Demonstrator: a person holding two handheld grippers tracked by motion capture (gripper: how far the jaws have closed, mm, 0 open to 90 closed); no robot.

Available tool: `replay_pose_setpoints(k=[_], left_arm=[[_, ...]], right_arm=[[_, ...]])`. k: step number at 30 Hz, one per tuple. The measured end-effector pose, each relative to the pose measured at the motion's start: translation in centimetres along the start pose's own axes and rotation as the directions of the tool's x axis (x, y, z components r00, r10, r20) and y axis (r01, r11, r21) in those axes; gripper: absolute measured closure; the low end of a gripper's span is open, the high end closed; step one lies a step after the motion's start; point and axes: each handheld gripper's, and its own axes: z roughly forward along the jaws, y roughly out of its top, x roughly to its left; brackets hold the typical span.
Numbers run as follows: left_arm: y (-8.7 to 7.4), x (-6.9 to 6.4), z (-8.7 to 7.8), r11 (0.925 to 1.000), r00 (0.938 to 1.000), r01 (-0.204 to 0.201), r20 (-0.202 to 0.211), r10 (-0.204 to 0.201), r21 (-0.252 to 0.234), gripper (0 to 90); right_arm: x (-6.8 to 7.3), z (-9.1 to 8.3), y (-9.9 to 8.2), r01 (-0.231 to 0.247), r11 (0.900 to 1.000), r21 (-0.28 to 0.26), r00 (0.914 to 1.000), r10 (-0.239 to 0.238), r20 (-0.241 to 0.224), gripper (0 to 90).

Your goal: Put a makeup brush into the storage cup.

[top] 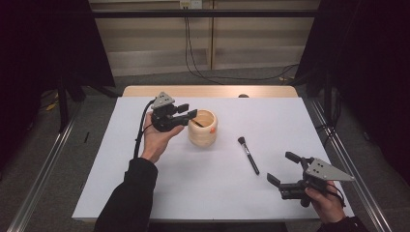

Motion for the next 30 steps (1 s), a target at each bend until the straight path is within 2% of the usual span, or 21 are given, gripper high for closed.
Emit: replay_pose_setpoints(k=[1, 3, 6, 9, 10, 14, 15, 16, 19, 20, 23, 25, 27, 30], left_arm=[[0.0, 0.0, 0.0, 1.0000, 0.9999, 0.005, -0.013, -0.006, -0.005, 39.4], [-0.1, 0.2, -0.1, 0.9999, 1.0000, 0.004, -0.009, -0.004, -0.015, 34.8], [0.0, 0.2, -0.2, 0.9996, 0.9996, -0.009, -0.026, 0.008, -0.026, 21.4], [0.0, 0.2, -0.4, 0.9992, 0.9996, -0.017, -0.025, 0.016, -0.037, 18.9], [0.1, 0.1, -0.4, 0.9993, 0.9990, -0.015, -0.042, 0.013, -0.034, 15.2], [0.2, 0.2, -0.5, 0.9988, 0.9987, -0.006, -0.051, 0.004, -0.049, 0.6], [0.2, 0.1, -0.5, 0.9984, 0.9980, -0.002, -0.063, -0.001, -0.056, 0.8], [0.2, 0.1, -0.6, 0.9986, 0.9973, -0.015, -0.073, 0.011, -0.051, 1.0], [0.2, 0.1, -0.8, 0.9981, 0.9966, 0.001, -0.082, -0.006, -0.061, 0.9], [0.1, 0.2, -1.0, 0.9982, 0.9965, -0.013, -0.084, 0.008, -0.059, 0.9], [0.0, 0.1, -1.2, 0.9979, 0.9964, 0.016, -0.082, -0.022, -0.063, 1.1], [-0.1, 0.0, -1.4, 0.9989, 0.9951, -0.002, -0.099, -0.003, -0.046, 1.4], [-0.1, -0.1, -1.7, 0.9983, 0.9937, -0.008, -0.112, 0.002, -0.057, 1.4], [0.0, -0.1, -2.1, 0.9976, 0.9938, -0.010, -0.111, 0.002, -0.069, 1.4]], right_arm=[[0.0, 0.0, 0.0, 0.001, 1.0000, -0.001, 1.0000, -0.001, -0.001, 1.1], [0.0, 0.0, 0.0, 0.004, 1.0000, -0.001, 1.0000, -0.004, -0.005, 1.0], [0.0, 0.0, 0.0, -0.001, 1.0000, -0.003, 1.0000, 0.001, -0.003, 1.0], [0.0, 0.0, 0.0, -0.004, 1.0000, -0.003, 1.0000, 0.004, -0.003, 0.9], [0.0, 0.0, 0.0, -0.001, 1.0000, -0.005, 1.0000, 0.001, -0.005, 0.9], [0.0, 0.0, 0.0, -0.002, 1.0000, -0.004, 1.0000, 0.002, -0.002, 0.9], [0.0, 0.1, 0.0, -0.001, 1.0000, -0.007, 1.0000, 0.001, -0.005, 0.9], [-0.1, 0.0, 0.0, 0.000, 1.0000, -0.008, 1.0000, 0.000, -0.004, 0.8], [-0.1, 0.0, 0.0, -0.004, 1.0000, -0.007, 1.0000, 0.004, -0.005, 0.8], [-0.1, 0.1, 0.0, -0.004, 1.0000, -0.007, 1.0000, 0.004, -0.005, 0.8], [-0.1, 0.0, 0.0, -0.004, 1.0000, -0.005, 1.0000, 0.004, -0.004, 0.8], [-0.1, 0.1, 0.0, -0.004, 1.0000, -0.007, 1.0000, 0.004, -0.003, 0.8], [-0.1, 0.1, 0.0, -0.004, 1.0000, -0.005, 1.0000, 0.004, -0.002, 0.8], [-0.2, 0.1, 0.0, -0.001, 1.0000, -0.003, 1.0000, 0.001, 0.001, 0.8]])
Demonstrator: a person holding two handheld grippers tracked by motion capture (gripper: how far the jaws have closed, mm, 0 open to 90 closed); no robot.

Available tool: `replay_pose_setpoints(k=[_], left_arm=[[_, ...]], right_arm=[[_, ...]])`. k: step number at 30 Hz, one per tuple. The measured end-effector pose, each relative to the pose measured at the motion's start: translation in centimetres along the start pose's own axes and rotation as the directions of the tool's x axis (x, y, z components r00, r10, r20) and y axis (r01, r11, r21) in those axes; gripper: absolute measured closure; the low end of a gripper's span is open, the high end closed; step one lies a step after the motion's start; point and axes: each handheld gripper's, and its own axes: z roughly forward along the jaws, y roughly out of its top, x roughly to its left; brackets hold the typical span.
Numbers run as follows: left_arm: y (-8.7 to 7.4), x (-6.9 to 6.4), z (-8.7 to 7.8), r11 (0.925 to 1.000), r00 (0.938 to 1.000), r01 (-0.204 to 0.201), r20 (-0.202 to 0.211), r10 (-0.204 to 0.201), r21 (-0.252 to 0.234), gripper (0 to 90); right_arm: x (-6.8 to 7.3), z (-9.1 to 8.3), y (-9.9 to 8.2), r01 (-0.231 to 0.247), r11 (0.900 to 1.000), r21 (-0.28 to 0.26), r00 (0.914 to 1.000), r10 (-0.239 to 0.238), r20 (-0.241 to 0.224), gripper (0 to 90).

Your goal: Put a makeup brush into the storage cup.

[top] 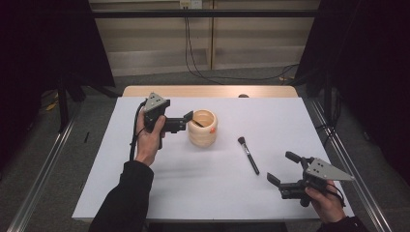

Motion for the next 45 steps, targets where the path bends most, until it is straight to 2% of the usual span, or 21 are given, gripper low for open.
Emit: replay_pose_setpoints(k=[2, 5, 6, 8, 11, 13, 18, 19, 21, 23, 25, 28, 29, 33, 37, 38, 43, 45], left_arm=[[0.0, -0.2, -0.2, 0.9999, 0.9998, -0.012, 0.014, 0.012, -0.002, 1.2], [0.1, -0.5, -0.9, 0.9995, 0.9996, -0.029, 0.003, 0.029, -0.015, 1.1], [0.1, -0.7, -1.1, 0.9994, 0.9997, -0.022, 0.003, 0.022, -0.028, 1.1], [0.2, -0.6, -1.6, 0.9987, 0.9990, -0.042, 0.014, 0.043, -0.028, 1.1], [0.0, -0.7, -2.3, 0.9988, 0.9997, -0.023, 0.011, 0.023, -0.043, 1.5], [-0.2, -0.5, -2.7, 0.9983, 0.9992, -0.038, 0.012, 0.039, -0.045, 1.4], [-0.8, -0.5, -3.7, 0.9991, 0.9997, -0.023, -0.008, 0.023, -0.036, 1.4], [-0.9, -0.4, -3.9, 0.9991, 0.9994, -0.032, -0.011, 0.032, -0.027, 1.4], [-1.2, -0.4, -4.3, 0.9994, 0.9994, -0.017, -0.032, 0.016, -0.030, 1.3], [-1.6, -0.2, -4.7, 0.9993, 0.9996, -0.001, -0.029, 0.000, -0.036, 0.9], [-1.9, -0.2, -5.1, 0.9996, 0.9993, -0.007, -0.038, 0.006, -0.029, 0.9], [-2.3, -0.1, -5.8, 0.9991, 0.9993, 0.001, -0.037, -0.002, -0.041, 0.8], [-2.5, -0.3, -6.1, 0.9986, 0.9983, -0.002, -0.059, -0.001, -0.053, 0.9], [-2.9, -0.7, -7.0, 0.9965, 0.9969, -0.013, -0.078, 0.007, -0.083, 0.8], [-3.3, -1.0, -7.9, 0.9958, 0.9982, -0.016, -0.060, 0.011, -0.090, 0.7], [-3.4, -1.2, -8.0, 0.9950, 0.9982, 0.001, -0.059, -0.007, -0.099, 0.7], [-3.9, -1.5, -8.8, 0.9971, 1.0000, 0.002, -0.008, -0.003, -0.077, 0.7], [-4.5, -1.6, -9.2, 0.9975, 0.9999, -0.006, -0.015, 0.005, -0.071, 1.0]], right_arm=[[0.0, 0.0, 0.0, -0.005, 1.0000, 0.000, 1.0000, 0.005, 0.002, 0.8], [0.0, 0.0, 0.0, -0.004, 1.0000, 0.001, 1.0000, 0.004, 0.001, 0.8], [0.0, 0.0, 0.0, -0.005, 1.0000, 0.000, 1.0000, 0.005, 0.001, 0.8], [0.0, 0.0, 0.0, -0.004, 1.0000, 0.003, 1.0000, 0.004, 0.001, 0.8], [0.0, 0.0, 0.0, -0.005, 1.0000, -0.001, 1.0000, 0.005, 0.001, 0.8], [0.0, 0.0, 0.0, -0.004, 1.0000, 0.000, 1.0000, 0.004, 0.001, 0.8], [0.0, 0.0, 0.0, -0.005, 1.0000, 0.001, 1.0000, 0.005, 0.002, 0.8], [0.0, 0.0, 0.0, -0.008, 1.0000, 0.002, 1.0000, 0.008, 0.001, 0.8], [0.0, 0.1, 0.0, -0.016, 0.9999, 0.003, 0.9999, 0.016, 0.006, 0.8], [0.0, 0.1, 0.0, -0.008, 1.0000, 0.004, 1.0000, 0.008, 0.005, 0.8], [0.0, 0.1, 0.0, -0.012, 0.9999, 0.005, 0.9999, 0.012, 0.004, 0.8], [-0.1, 0.1, 0.0, -0.007, 1.0000, 0.005, 1.0000, 0.007, 0.005, 0.8], [0.0, 0.1, 0.0, -0.011, 0.9999, 0.003, 0.9999, 0.011, 0.009, 0.8], [0.0, 0.2, 0.0, -0.011, 0.9999, 0.003, 0.9999, 0.010, 0.009, 0.8], [-0.1, 0.1, 0.0, -0.008, 1.0000, 0.001, 0.9999, 0.008, 0.011, 0.8], [-0.1, 0.1, 0.0, -0.008, 1.0000, 0.001, 0.9999, 0.008, 0.011, 0.8], [-0.1, 0.1, 0.0, -0.011, 0.9999, -0.007, 0.9999, 0.011, 0.009, 0.8], [-0.2, 0.1, 0.0, -0.012, 0.9999, -0.006, 0.9998, 0.013, 0.014, 0.8]])
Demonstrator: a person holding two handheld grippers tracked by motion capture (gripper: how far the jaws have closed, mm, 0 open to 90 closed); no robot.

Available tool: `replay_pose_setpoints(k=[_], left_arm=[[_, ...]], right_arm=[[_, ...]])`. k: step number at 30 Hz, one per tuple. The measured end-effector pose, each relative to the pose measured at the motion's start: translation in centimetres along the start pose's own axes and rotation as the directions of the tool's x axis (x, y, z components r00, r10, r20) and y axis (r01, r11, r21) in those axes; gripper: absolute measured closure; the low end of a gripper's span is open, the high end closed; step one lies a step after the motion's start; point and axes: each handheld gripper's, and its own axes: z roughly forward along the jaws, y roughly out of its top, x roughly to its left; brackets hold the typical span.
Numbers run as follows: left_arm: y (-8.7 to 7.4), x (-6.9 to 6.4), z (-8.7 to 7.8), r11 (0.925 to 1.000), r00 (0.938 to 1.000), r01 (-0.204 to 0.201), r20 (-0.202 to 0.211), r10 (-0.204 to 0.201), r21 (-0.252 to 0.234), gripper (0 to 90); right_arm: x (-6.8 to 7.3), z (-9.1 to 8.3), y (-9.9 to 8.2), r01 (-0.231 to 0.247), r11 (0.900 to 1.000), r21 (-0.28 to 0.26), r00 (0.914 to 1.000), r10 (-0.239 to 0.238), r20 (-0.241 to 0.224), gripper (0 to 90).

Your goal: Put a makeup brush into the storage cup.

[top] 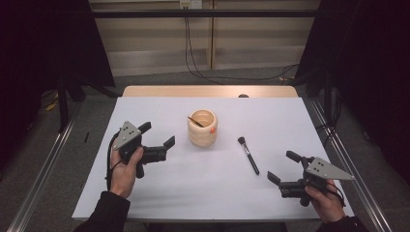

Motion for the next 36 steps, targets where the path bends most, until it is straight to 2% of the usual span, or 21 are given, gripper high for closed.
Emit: replay_pose_setpoints(k=[2, 4, 5, 6, 10, 11, 13, 14, 15, 17, 18, 20, 22, 25, 27, 33, 36], left_arm=[[-0.5, 0.1, -0.4, 0.9999, 0.9999, 0.013, 0.003, -0.013, 0.001, 0.5], [-0.8, 0.2, -0.8, 0.9998, 0.9998, 0.019, -0.012, -0.019, 0.006, 0.5], [-1.0, 0.2, -1.0, 0.9998, 0.9998, 0.021, -0.003, -0.021, 0.003, 0.5], [-1.1, 0.1, -1.2, 0.9997, 0.9995, 0.024, -0.022, -0.024, 0.003, 0.5], [-1.7, -0.4, -2.0, 0.9999, 0.9996, 0.004, -0.029, -0.003, 0.011, 0.6], [-1.8, -0.5, -2.3, 0.9998, 0.9995, 0.014, -0.027, -0.013, 0.016, 0.5], [-2.1, -0.7, -2.7, 0.9986, 0.9984, 0.053, -0.020, -0.053, -0.002, 0.7], [-2.2, -0.7, -2.9, 0.9991, 0.9983, 0.043, -0.039, -0.043, 0.003, 0.7], [-2.3, -0.7, -3.2, 0.9993, 0.9986, 0.038, -0.037, -0.038, 0.004, 0.7], [-2.5, -1.0, -3.7, 0.9987, 0.9976, 0.051, -0.048, -0.051, 0.000, 0.6], [-2.6, -1.0, -4.0, 0.9993, 0.9985, 0.035, -0.043, -0.035, 0.008, 0.6], [-2.7, -1.5, -4.5, 0.9999, 0.9976, 0.004, -0.069, -0.002, 0.017, 0.6], [-3.0, -1.8, -5.0, 0.9999, 0.9985, 0.009, -0.054, -0.008, 0.013, 0.6], [-3.5, -2.2, -5.6, 0.9999, 0.9984, 0.003, -0.056, -0.002, 0.013, 0.6], [-3.8, -2.4, -5.9, 0.9999, 0.9973, -0.013, -0.072, 0.014, 0.011, 0.7], [-4.4, -2.5, -6.4, 0.9996, 0.9968, -0.026, -0.075, 0.027, 0.014, 0.8], [-4.8, -2.4, -6.5, 0.9997, 0.9976, -0.019, -0.066, 0.020, 0.014, 0.8]], right_arm=[[0.0, 0.0, 0.0, -0.006, 1.0000, 0.002, 0.9999, 0.006, 0.009, 0.8], [0.0, 0.0, 0.0, -0.004, 1.0000, 0.006, 0.9999, 0.004, 0.010, 0.8], [0.0, 0.0, 0.0, -0.003, 1.0000, 0.004, 0.9999, 0.003, 0.010, 0.8], [0.0, 0.0, 0.0, -0.008, 1.0000, 0.002, 0.9999, 0.008, 0.011, 0.8], [0.0, 0.0, 0.0, 0.004, 1.0000, 0.007, 1.0000, -0.004, 0.003, 0.9], [0.0, 0.0, 0.0, 0.002, 1.0000, 0.007, 1.0000, -0.002, 0.004, 0.9], [0.0, 0.0, 0.0, 0.001, 1.0000, 0.003, 1.0000, -0.001, 0.005, 0.9], [0.0, 0.0, 0.0, -0.001, 1.0000, 0.003, 1.0000, 0.001, 0.008, 0.9], [0.0, 0.0, 0.0, -0.005, 1.0000, 0.001, 1.0000, 0.005, 0.007, 0.9], [0.0, 0.0, 0.0, -0.003, 1.0000, 0.000, 0.9999, 0.003, 0.012, 0.9], [0.0, 0.0, 0.0, -0.003, 1.0000, 0.002, 0.9999, 0.003, 0.014, 0.9], [0.0, 0.0, 0.0, -0.006, 1.0000, 0.003, 0.9999, 0.006, 0.015, 0.8], [0.0, 0.0, 0.0, -0.007, 1.0000, 0.001, 0.9998, 0.007, 0.018, 0.8], [-0.1, -0.1, 0.0, -0.009, 1.0000, 0.000, 0.9998, 0.009, 0.017, 0.9], [-0.1, -0.1, 0.0, -0.011, 0.9999, -0.002, 0.9997, 0.011, 0.020, 0.9], [-0.1, -0.2, 0.1, -0.014, 0.9999, -0.009, 0.9997, 0.015, 0.019, 0.8], [-0.1, 0.0, 0.2, -0.016, 0.9998, -0.014, 0.9996, 0.016, 0.022, 0.8]])
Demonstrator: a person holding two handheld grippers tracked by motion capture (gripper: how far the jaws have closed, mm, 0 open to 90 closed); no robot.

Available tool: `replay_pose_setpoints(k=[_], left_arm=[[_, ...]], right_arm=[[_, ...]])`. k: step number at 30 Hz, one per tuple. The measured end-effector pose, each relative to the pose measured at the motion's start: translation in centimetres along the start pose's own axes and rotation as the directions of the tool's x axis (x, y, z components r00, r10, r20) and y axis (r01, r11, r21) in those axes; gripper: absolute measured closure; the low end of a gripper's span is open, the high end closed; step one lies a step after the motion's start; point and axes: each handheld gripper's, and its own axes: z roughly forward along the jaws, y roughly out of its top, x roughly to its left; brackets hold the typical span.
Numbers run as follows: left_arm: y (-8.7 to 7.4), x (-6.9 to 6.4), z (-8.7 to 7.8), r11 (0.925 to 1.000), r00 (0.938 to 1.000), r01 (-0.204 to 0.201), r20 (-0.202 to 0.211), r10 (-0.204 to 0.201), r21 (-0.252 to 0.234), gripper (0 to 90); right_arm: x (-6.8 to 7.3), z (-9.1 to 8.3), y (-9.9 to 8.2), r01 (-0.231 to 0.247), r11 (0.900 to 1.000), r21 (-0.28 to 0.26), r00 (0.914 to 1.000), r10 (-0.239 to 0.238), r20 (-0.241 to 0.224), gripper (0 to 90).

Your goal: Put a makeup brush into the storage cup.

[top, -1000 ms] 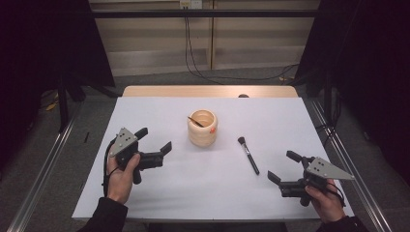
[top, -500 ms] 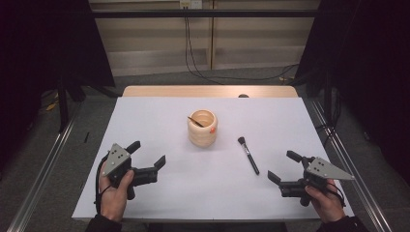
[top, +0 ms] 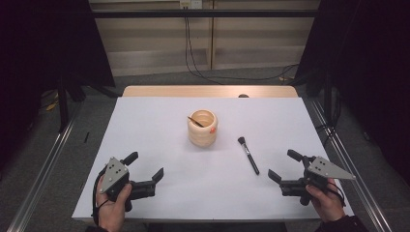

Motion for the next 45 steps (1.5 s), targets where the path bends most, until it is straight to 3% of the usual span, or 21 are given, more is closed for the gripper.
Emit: replay_pose_setpoints(k=[15, 19, 28, 36, 45], left_arm=[[-0.2, 0.1, -0.2, 0.9997, 1.0000, 0.004, -0.002, -0.004, -0.023, 0.7], [-0.3, 0.1, -0.2, 0.9997, 1.0000, 0.002, 0.001, -0.002, -0.023, 0.6], [-0.4, 0.3, -0.2, 0.9988, 0.9989, 0.040, 0.026, -0.039, -0.030, 0.6], [-0.5, 0.1, -0.3, 0.9987, 0.9995, 0.030, 0.000, -0.030, -0.040, 1.0], [-0.7, -0.5, -0.3, 0.9996, 0.9998, 0.006, 0.021, -0.005, -0.028, 0.7]], right_arm=[[-0.4, 0.1, 0.3, -0.022, 0.9996, -0.016, 0.9994, 0.022, 0.025, 0.6], [-0.7, 0.2, 0.7, -0.005, 0.9998, -0.022, 0.9994, 0.006, 0.033, 0.3], [-1.3, 1.2, 1.9, -0.003, 0.9991, -0.041, 0.9986, 0.005, 0.053, 0.5], [-1.5, 1.8, 2.6, 0.009, 0.9989, -0.045, 0.9983, -0.006, 0.058, 1.2], [-1.8, 2.3, 3.6, 0.034, 0.9975, -0.063, 0.9978, -0.030, 0.060, 0.8]])
